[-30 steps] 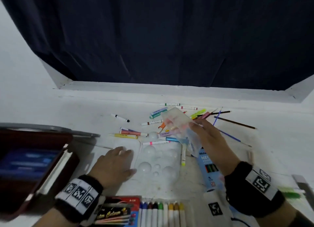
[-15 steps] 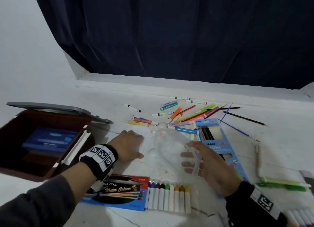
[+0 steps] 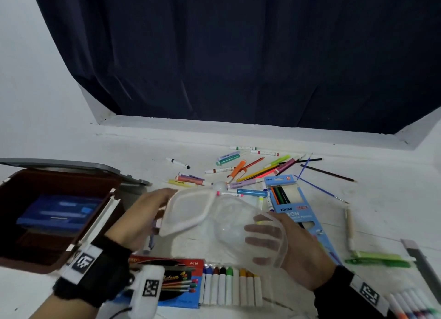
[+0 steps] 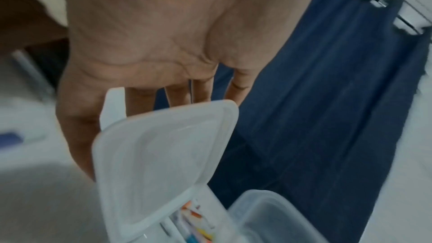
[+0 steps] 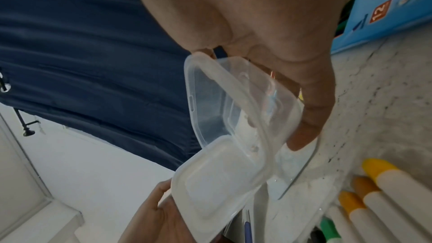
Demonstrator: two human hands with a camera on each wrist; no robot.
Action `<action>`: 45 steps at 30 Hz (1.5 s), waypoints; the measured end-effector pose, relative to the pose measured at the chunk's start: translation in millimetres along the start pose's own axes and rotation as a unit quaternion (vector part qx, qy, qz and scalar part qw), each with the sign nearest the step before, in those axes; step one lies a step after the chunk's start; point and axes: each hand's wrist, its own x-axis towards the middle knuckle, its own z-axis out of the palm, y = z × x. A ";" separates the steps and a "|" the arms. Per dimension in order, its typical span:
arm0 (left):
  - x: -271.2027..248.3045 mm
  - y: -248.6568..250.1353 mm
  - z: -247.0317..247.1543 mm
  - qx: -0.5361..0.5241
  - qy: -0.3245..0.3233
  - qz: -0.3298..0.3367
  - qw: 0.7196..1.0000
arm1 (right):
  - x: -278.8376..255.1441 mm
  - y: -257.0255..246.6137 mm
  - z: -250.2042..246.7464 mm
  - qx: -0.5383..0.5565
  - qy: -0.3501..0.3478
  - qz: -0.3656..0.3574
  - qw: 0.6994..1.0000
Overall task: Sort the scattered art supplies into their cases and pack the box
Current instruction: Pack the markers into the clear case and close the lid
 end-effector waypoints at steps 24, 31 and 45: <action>37.6 -51.1 34.0 -0.047 -0.151 -0.150 0.976 | 4.6 15.7 -10.6 -0.025 0.139 0.059 0.988; 52.7 -56.3 61.3 -0.065 -0.164 -0.230 0.957 | -2.0 1.9 -23.0 -0.071 0.159 0.053 0.983; 73.9 -39.0 82.7 -0.045 -0.119 -0.169 0.977 | 25.6 -17.1 -21.2 -0.086 0.105 0.026 0.990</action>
